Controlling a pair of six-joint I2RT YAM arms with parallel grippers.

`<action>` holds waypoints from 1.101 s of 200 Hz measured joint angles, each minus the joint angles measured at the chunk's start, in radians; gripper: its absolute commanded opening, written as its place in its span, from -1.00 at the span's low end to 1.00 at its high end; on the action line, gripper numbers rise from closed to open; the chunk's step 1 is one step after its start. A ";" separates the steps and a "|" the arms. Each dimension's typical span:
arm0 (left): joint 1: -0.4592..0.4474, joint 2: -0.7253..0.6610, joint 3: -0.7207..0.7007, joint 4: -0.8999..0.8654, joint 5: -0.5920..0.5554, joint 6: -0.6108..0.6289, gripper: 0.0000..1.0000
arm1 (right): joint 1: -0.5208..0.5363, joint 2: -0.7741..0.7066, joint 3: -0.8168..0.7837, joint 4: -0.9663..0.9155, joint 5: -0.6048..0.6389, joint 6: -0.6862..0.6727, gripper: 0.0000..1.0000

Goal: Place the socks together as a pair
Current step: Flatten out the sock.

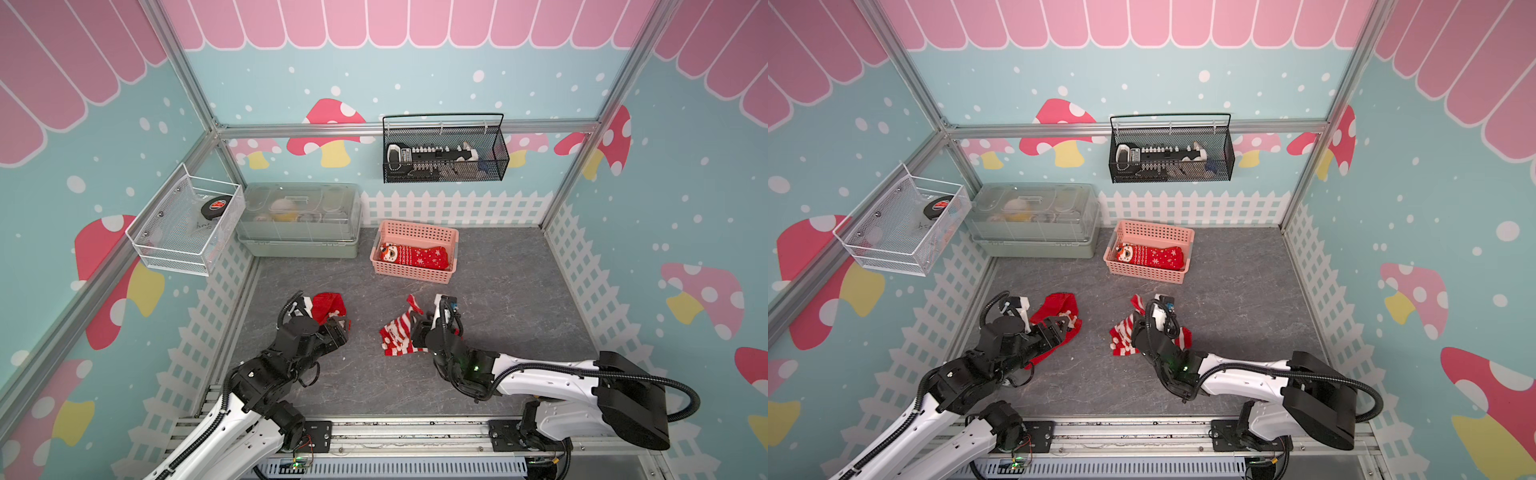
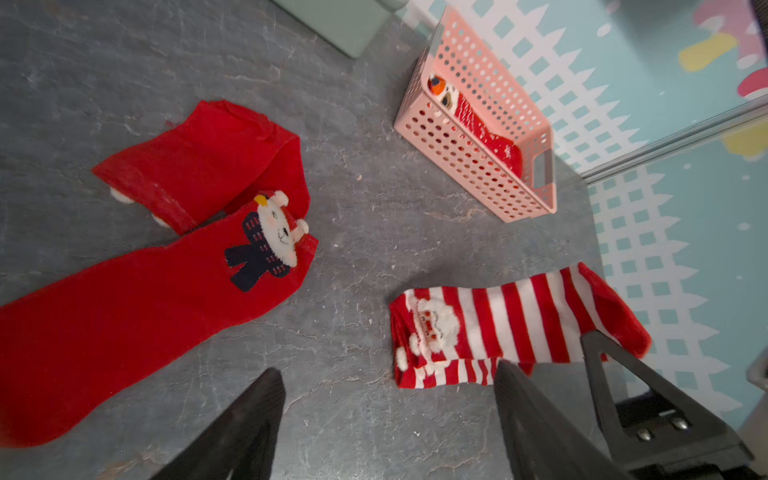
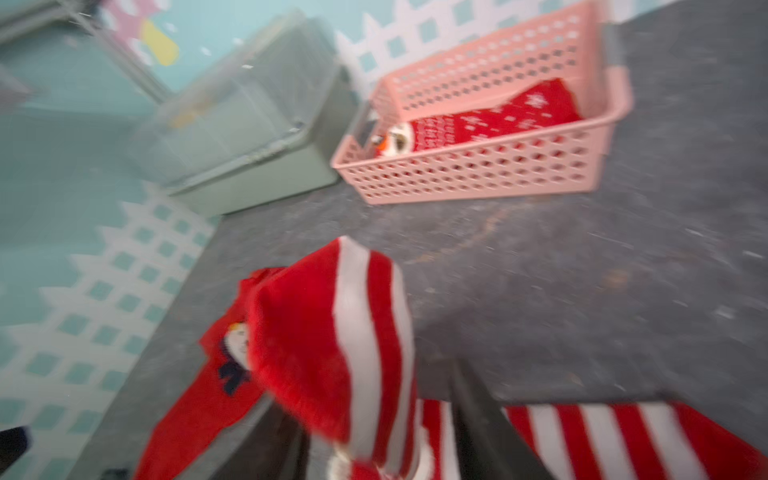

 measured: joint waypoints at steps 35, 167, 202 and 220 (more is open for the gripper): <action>-0.001 0.092 -0.048 0.077 0.030 -0.016 0.46 | -0.051 -0.241 -0.103 -0.246 0.147 -0.045 0.40; -0.124 0.472 -0.077 0.387 0.173 -0.118 -0.04 | -0.563 -0.075 0.072 -0.407 -0.498 -0.486 0.10; -0.160 0.600 -0.050 0.443 0.156 -0.177 -0.09 | -0.612 0.129 0.162 -0.354 -0.623 -0.516 -0.03; -0.161 0.657 -0.023 0.457 0.149 -0.199 -0.14 | -0.637 0.211 0.191 -0.331 -0.662 -0.515 -0.09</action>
